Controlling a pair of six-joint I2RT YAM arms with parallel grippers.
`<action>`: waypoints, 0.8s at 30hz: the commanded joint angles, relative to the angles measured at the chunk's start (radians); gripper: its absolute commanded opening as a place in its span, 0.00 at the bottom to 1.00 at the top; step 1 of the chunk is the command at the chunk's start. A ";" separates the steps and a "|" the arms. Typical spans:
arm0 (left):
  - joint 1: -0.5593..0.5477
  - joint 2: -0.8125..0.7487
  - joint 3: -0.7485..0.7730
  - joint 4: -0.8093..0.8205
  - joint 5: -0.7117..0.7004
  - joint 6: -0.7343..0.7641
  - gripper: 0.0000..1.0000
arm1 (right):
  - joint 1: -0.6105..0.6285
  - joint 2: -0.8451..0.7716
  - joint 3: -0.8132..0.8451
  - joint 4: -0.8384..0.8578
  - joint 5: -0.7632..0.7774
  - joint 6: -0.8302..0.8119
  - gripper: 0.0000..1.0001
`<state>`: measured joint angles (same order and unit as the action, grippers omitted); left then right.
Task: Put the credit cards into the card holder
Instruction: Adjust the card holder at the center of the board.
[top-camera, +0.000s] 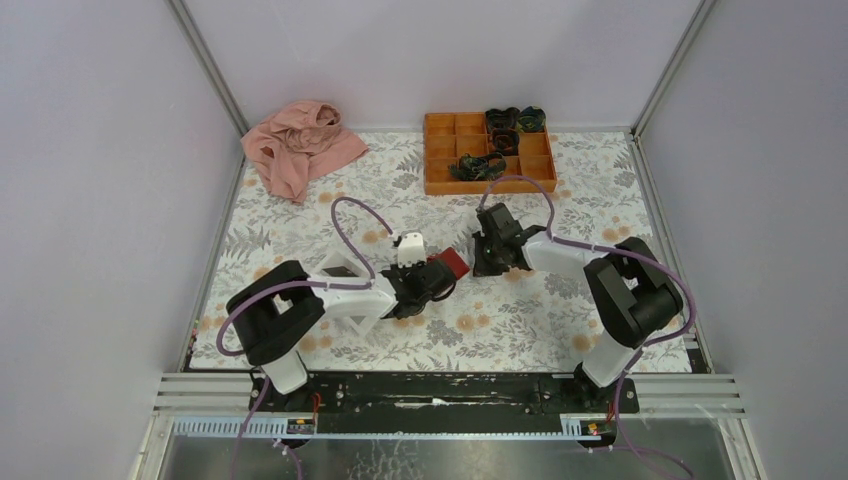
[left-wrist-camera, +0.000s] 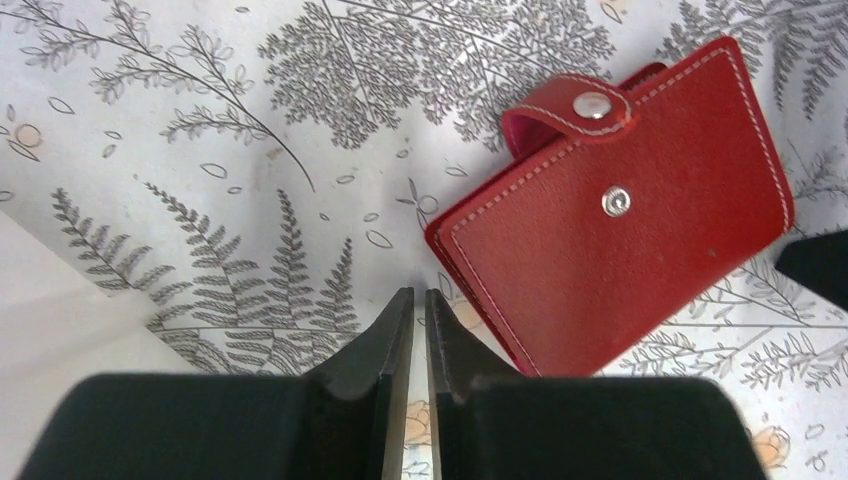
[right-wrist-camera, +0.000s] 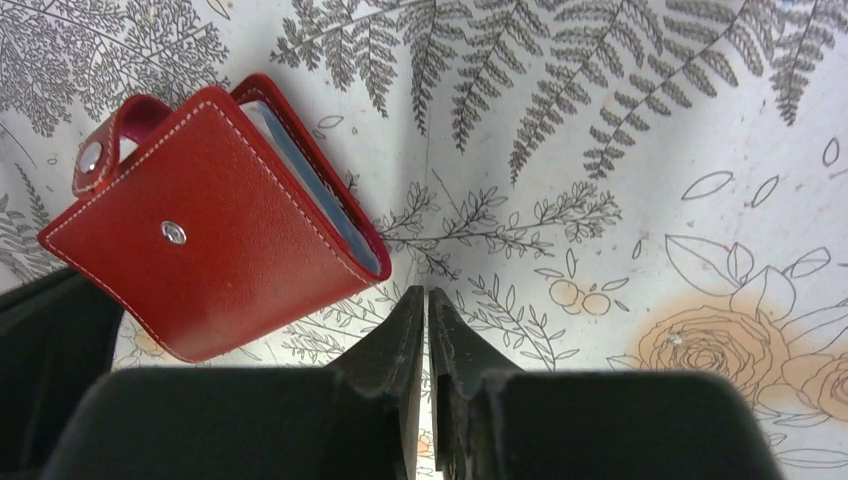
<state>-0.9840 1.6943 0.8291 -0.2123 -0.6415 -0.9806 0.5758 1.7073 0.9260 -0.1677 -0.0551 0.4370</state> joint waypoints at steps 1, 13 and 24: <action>0.035 0.021 0.001 -0.055 -0.012 0.055 0.15 | 0.007 -0.040 -0.036 0.027 -0.025 0.039 0.11; 0.055 0.004 0.023 -0.053 0.048 0.047 0.15 | 0.003 -0.056 0.058 -0.001 0.106 -0.018 0.11; 0.056 0.011 0.020 0.060 0.179 0.080 0.14 | -0.002 0.061 0.111 0.023 0.024 -0.018 0.09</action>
<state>-0.9321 1.6928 0.8482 -0.2008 -0.5350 -0.9295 0.5758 1.7607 1.0229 -0.1646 -0.0021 0.4225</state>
